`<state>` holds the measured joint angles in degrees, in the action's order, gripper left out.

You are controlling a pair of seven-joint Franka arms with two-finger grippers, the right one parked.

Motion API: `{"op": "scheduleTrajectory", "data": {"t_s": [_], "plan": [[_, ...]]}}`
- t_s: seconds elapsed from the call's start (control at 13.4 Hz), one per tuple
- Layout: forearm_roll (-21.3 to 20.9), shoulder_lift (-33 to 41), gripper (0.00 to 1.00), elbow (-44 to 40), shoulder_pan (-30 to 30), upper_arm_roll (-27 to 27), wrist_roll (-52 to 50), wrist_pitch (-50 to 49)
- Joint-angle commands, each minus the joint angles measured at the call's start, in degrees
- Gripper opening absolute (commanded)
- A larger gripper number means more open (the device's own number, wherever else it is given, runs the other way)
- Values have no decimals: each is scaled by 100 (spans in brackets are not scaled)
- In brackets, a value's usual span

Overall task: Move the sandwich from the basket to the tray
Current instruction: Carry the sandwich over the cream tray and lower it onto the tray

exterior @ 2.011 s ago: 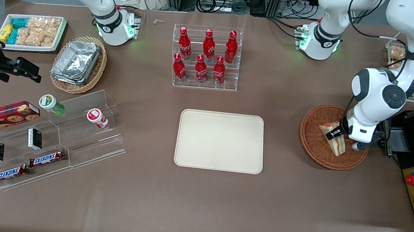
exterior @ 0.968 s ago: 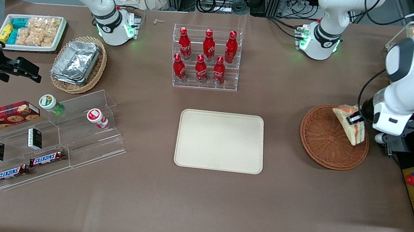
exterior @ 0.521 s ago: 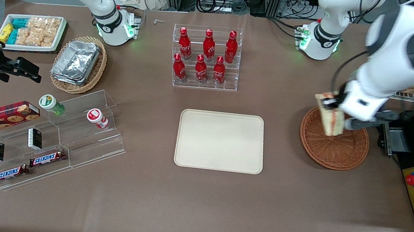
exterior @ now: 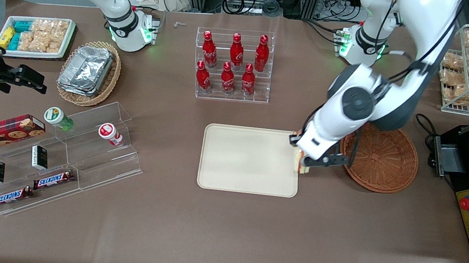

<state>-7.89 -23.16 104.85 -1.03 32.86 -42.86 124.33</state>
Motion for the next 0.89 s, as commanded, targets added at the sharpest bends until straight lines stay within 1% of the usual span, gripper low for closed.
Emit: {"op": "scheduleTrajectory", "data": {"t_s": [0.0, 0.07, 0.15, 0.22, 0.45, 0.52, 0.6, 0.67, 0.82], "plan": [[-930, -775, 3, -263, 173, 2, -773, 677], [-1308, -969, 3, -272, 190, 10, -1038, 802], [-1599, -1119, 4, -298, 260, 10, -1162, 838], [-1767, -1277, 4, -325, 296, 2, -1216, 873], [-1918, -1480, 6, -325, 322, 2, -1243, 1058], [-1918, -1481, 11, -325, 340, 2, -1234, 1058], [-1918, -1481, 46, -325, 340, 2, -1234, 1058], [-1927, -1481, 99, -325, 340, 2, -1208, 1058], [-1918, -1481, 100, -351, 331, -7, -1216, 1058]]}}
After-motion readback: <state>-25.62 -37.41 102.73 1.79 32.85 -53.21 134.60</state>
